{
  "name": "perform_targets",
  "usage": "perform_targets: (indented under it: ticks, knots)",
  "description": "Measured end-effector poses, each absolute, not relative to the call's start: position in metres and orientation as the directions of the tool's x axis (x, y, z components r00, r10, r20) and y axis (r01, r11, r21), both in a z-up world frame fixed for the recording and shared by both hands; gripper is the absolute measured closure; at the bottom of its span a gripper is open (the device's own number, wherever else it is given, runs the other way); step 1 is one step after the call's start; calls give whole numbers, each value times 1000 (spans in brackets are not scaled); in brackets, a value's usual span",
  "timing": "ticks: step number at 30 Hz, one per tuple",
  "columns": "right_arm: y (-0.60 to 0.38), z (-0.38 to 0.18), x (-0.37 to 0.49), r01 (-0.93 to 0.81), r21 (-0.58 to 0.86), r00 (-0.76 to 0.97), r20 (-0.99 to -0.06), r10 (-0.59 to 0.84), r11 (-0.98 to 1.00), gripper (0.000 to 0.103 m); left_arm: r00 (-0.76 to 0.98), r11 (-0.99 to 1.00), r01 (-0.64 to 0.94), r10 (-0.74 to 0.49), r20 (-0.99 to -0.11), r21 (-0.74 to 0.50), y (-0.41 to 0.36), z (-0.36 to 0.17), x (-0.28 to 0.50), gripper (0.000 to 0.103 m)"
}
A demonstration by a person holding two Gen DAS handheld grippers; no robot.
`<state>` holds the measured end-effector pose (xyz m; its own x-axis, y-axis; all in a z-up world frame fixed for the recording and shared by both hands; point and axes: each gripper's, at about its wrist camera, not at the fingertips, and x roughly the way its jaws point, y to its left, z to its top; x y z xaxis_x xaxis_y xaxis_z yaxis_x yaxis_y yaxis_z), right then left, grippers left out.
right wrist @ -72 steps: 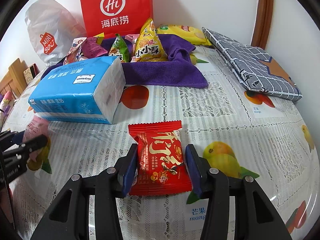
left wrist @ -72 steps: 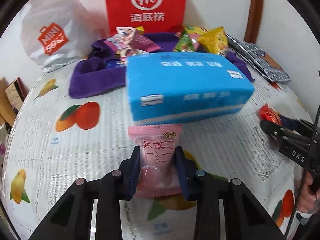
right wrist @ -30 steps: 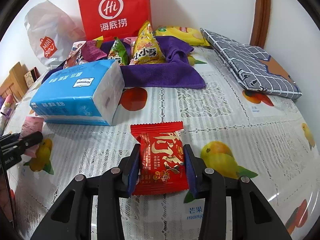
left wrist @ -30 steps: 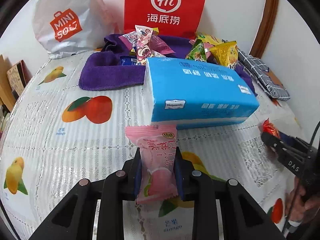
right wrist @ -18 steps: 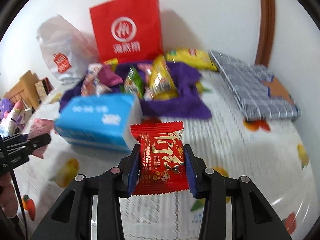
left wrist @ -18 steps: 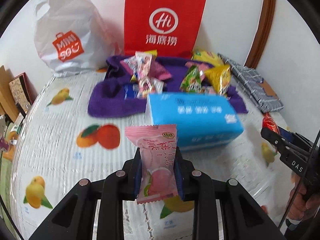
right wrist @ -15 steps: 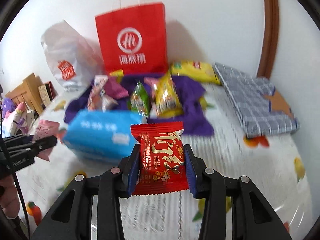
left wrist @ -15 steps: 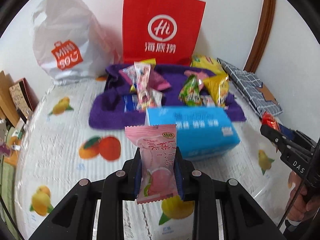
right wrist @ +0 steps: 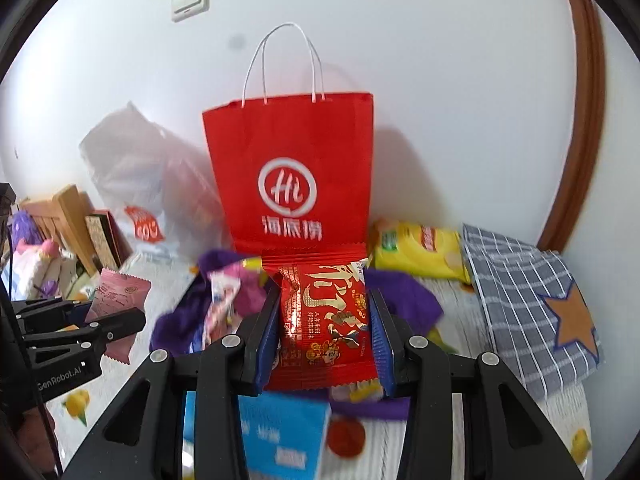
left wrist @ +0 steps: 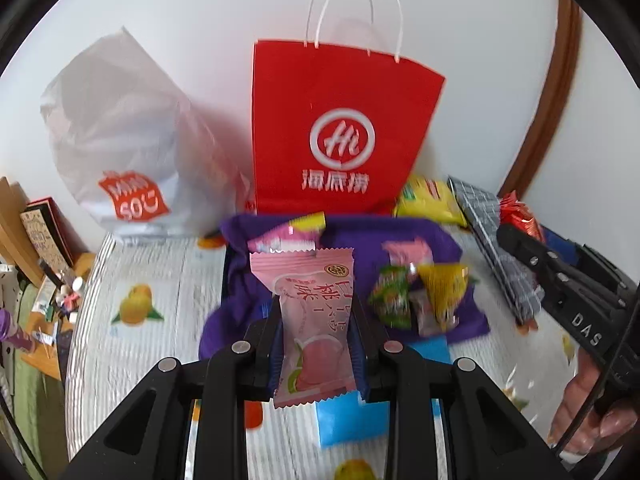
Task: Organize snacks
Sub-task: 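Carry the red and pink packets with both tools over the purple towel, then lower the red packet onto the towel and open the right tool while the left tool holds the pink packet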
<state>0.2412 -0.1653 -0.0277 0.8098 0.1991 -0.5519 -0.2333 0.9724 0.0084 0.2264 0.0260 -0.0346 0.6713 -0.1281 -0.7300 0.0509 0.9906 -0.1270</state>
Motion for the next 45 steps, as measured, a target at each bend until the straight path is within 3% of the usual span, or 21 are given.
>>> perform_targets:
  ticks: [10,15,18,31,45]
  knots:
    - [-161,-17,297,-233,67,806,-545,232,970,62,671,984,67,-165,-723,-162,21,-22,291,77]
    - [-164,-42,322,-230,76,781,-580,231,970,62,656,971,80,-222,-721,-226,21,-45,310,77]
    - [-167,-55,334,-232,70,760,-610,225,970,62,613,980,54,-184,-768,-191,19,-64,326,77]
    - [-189,-65,349,-186,53,753,-634,177,981,62,602,971,-37,-167,-781,-236,59,-74,335,77]
    - [-195,-67,350,-181,20,747,-647,150,983,62,605,972,-36,-164,-779,-233,57,-72,335,77]
